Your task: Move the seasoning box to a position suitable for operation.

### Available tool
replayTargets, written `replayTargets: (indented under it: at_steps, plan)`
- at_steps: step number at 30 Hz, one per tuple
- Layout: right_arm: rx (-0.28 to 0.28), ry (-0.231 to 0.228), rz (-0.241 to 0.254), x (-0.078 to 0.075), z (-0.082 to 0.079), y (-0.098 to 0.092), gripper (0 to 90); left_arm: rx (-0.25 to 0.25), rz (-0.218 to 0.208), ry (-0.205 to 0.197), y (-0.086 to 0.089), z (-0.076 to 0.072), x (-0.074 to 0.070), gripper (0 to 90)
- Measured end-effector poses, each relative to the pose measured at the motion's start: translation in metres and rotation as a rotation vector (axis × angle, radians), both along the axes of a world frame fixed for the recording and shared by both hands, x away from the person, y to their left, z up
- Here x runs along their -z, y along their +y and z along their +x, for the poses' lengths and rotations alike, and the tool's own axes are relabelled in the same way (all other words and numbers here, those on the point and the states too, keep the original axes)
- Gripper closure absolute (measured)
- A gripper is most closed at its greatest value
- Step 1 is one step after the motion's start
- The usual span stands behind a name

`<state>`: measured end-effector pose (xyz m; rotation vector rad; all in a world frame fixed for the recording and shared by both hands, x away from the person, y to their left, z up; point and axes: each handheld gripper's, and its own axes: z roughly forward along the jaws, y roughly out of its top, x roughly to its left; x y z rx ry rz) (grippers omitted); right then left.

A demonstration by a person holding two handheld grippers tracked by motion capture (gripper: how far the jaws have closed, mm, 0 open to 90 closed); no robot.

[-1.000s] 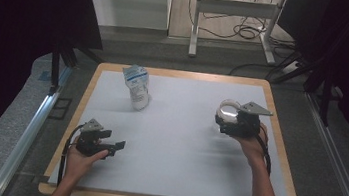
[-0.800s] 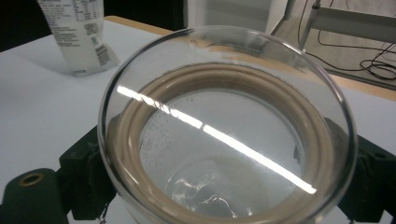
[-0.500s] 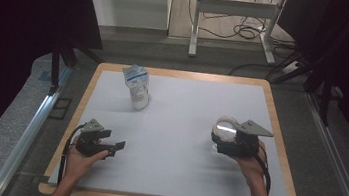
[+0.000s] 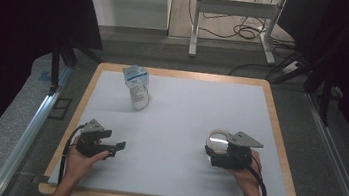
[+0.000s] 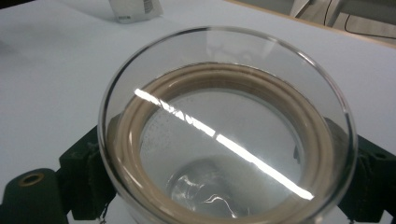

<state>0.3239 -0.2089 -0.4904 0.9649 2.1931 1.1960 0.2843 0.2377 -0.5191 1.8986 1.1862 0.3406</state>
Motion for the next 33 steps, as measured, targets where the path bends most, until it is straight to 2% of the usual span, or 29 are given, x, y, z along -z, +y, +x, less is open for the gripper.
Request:
replayTargets:
  at_steps: [1,5,13,16,17,24,25,26,29,30,31,32,33]
  plan:
    - [-0.001,0.006,-0.005,0.001,0.0,-0.001,11.4,0.0,0.0,0.0,0.0,0.0,0.0,22.3]
    - [0.005,0.016,0.029,0.003,0.0,-0.005,11.4,0.007,0.007,0.001,-0.002,0.0,0.002,22.1]
    - [-0.003,0.022,0.045,0.005,0.003,-0.006,11.0,0.021,0.016,0.001,-0.007,0.0,0.002,21.9]
    - [0.002,0.032,0.067,0.005,0.003,-0.007,7.6,0.024,0.02,-0.001,-0.007,0.0,0.002,21.8]
    - [0.009,0.018,0.084,0.001,0.002,-0.009,5.0,0.019,0.019,0.003,-0.008,0.0,0.003,21.6]
    - [0.028,-0.031,0.128,-0.019,-0.015,-0.019,3.9,0.017,0.019,-0.003,-0.007,-0.001,0.002,21.1]
    - [0.036,-0.047,0.139,-0.026,-0.022,-0.024,6.1,0.017,0.018,-0.005,-0.006,-0.001,0.002,21.1]
    - [0.036,-0.047,0.139,-0.026,-0.022,-0.024,6.1,0.017,0.018,-0.005,-0.006,-0.001,0.002,21.1]
    - [0.064,-0.078,0.176,-0.034,-0.031,-0.042,20.7,0.013,0.014,-0.011,-0.005,-0.002,0.001,21.4]
    - [0.064,-0.078,0.176,-0.034,-0.031,-0.042,20.7,0.013,0.014,-0.011,-0.005,-0.002,0.001,21.8]
    - [0.085,-0.085,0.194,-0.036,-0.033,-0.051,34.5,0.013,0.005,-0.014,-0.005,-0.002,0.001,22.1]
    - [0.099,-0.08,0.201,-0.036,-0.034,-0.056,40.4,0.015,0.001,-0.015,-0.005,-0.002,0.001,22.2]
    - [0.099,-0.08,0.201,-0.036,-0.034,-0.056,40.4,0.015,0.001,-0.015,-0.005,-0.002,0.001,22.3]
